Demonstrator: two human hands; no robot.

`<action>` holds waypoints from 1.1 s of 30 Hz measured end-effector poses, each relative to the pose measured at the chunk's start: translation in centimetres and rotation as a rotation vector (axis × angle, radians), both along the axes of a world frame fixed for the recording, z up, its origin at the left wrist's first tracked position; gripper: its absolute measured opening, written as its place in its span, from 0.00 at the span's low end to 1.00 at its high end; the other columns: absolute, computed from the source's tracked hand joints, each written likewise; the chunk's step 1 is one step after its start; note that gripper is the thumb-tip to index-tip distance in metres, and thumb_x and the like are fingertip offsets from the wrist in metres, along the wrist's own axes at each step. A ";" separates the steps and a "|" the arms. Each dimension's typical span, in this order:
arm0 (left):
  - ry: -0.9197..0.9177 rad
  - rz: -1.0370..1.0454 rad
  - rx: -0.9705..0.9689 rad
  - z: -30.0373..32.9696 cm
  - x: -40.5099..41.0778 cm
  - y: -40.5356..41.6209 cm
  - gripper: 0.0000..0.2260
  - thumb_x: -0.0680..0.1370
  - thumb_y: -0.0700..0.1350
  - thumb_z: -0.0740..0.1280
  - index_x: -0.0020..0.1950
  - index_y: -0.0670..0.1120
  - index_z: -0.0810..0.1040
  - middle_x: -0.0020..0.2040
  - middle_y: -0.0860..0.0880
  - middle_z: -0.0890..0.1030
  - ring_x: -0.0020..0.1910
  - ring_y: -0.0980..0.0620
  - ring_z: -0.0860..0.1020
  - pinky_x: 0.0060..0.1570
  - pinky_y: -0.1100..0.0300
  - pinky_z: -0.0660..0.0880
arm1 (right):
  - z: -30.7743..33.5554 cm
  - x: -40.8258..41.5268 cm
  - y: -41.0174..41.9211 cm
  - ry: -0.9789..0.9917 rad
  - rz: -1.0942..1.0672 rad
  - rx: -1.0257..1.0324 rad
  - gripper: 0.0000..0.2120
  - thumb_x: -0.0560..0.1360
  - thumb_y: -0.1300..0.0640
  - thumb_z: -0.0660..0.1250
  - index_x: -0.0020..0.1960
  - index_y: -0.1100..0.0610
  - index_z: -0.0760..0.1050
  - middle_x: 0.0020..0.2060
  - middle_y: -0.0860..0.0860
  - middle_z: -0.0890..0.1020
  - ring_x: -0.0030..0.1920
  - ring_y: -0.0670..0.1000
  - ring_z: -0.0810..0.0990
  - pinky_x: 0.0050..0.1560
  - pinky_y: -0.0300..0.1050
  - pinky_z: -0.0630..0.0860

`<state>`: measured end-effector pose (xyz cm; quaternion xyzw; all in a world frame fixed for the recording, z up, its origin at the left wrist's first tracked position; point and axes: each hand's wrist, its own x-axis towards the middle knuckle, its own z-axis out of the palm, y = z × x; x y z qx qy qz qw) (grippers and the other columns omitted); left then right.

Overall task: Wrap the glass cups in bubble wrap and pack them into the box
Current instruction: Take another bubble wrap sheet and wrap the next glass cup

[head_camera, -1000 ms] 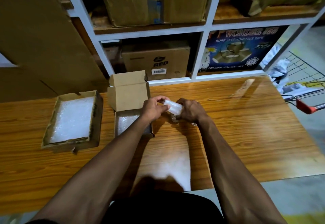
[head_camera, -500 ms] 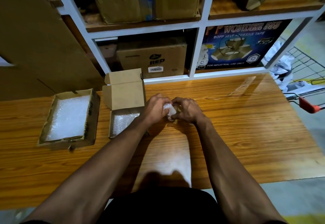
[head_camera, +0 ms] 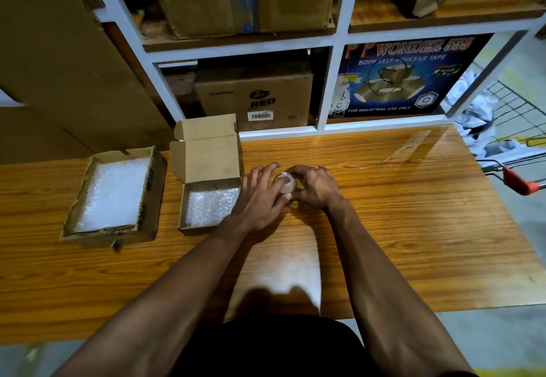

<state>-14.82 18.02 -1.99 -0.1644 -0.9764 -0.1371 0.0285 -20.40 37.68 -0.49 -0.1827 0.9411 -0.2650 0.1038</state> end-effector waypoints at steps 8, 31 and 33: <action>-0.032 0.040 -0.003 -0.3 0.1 -0.3 0.25 0.83 0.65 0.60 0.76 0.55 0.69 0.84 0.48 0.55 0.78 0.41 0.60 0.71 0.37 0.64 | -0.5 -0.2 0.1 0.009 0.008 0.006 0.32 0.70 0.37 0.76 0.71 0.46 0.75 0.65 0.46 0.83 0.66 0.50 0.79 0.76 0.59 0.61; -0.009 -0.006 0.085 0.2 0.6 -1.1 0.18 0.79 0.65 0.62 0.59 0.56 0.83 0.80 0.49 0.64 0.74 0.42 0.62 0.64 0.41 0.68 | 0.9 -1.6 -0.8 -0.014 -0.083 0.189 0.12 0.79 0.38 0.67 0.56 0.44 0.79 0.51 0.48 0.86 0.55 0.54 0.82 0.63 0.53 0.71; -0.010 -0.006 0.087 0.5 0.5 -1.0 0.15 0.79 0.64 0.65 0.57 0.56 0.84 0.80 0.49 0.64 0.74 0.43 0.61 0.64 0.41 0.67 | 1.1 -1.7 -0.9 0.018 -0.091 0.229 0.12 0.80 0.39 0.67 0.56 0.44 0.81 0.51 0.48 0.86 0.56 0.54 0.82 0.63 0.53 0.71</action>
